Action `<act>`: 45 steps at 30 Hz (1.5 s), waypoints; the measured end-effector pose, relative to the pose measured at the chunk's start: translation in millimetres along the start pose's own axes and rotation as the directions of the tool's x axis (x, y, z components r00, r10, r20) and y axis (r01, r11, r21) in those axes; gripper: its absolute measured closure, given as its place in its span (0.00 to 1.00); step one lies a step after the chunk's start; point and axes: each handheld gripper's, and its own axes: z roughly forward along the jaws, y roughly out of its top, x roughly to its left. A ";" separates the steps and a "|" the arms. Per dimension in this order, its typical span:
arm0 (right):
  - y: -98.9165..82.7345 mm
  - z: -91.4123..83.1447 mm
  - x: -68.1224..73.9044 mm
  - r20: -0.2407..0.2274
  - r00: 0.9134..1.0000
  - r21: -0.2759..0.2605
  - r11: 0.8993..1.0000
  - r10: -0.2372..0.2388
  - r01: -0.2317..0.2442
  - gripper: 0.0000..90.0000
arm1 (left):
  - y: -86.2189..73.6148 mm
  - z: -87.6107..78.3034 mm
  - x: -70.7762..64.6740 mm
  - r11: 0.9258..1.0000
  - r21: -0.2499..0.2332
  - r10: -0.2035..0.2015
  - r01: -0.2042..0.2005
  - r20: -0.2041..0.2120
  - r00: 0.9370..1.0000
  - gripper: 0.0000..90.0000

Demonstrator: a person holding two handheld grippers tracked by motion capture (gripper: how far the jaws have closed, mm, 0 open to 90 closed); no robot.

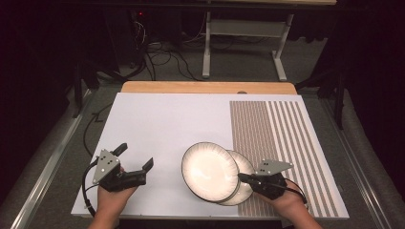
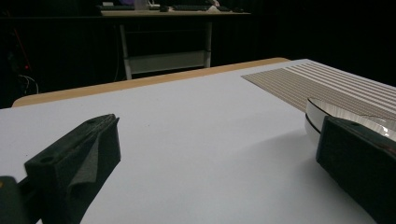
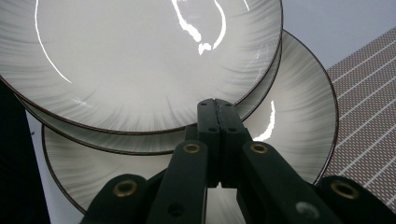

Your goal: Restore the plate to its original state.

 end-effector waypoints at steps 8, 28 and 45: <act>-0.7 -0.9 -1.1 0.000 1.000 -0.003 1.000 -0.003 0.003 1.00 | 0.4 -0.8 0.2 1.000 -0.001 0.001 -0.001 0.000 1.000 0.01; -3.2 -4.7 -3.1 0.013 1.000 0.002 1.000 0.004 -0.004 1.00 | 0.7 -1.1 -0.2 1.000 -0.002 0.001 -0.001 0.002 1.000 0.01; -3.2 -5.1 -3.5 0.014 1.000 0.002 1.000 -0.001 0.001 1.00 | 1.0 -1.8 0.0 1.000 -0.003 0.004 -0.004 0.001 1.000 0.01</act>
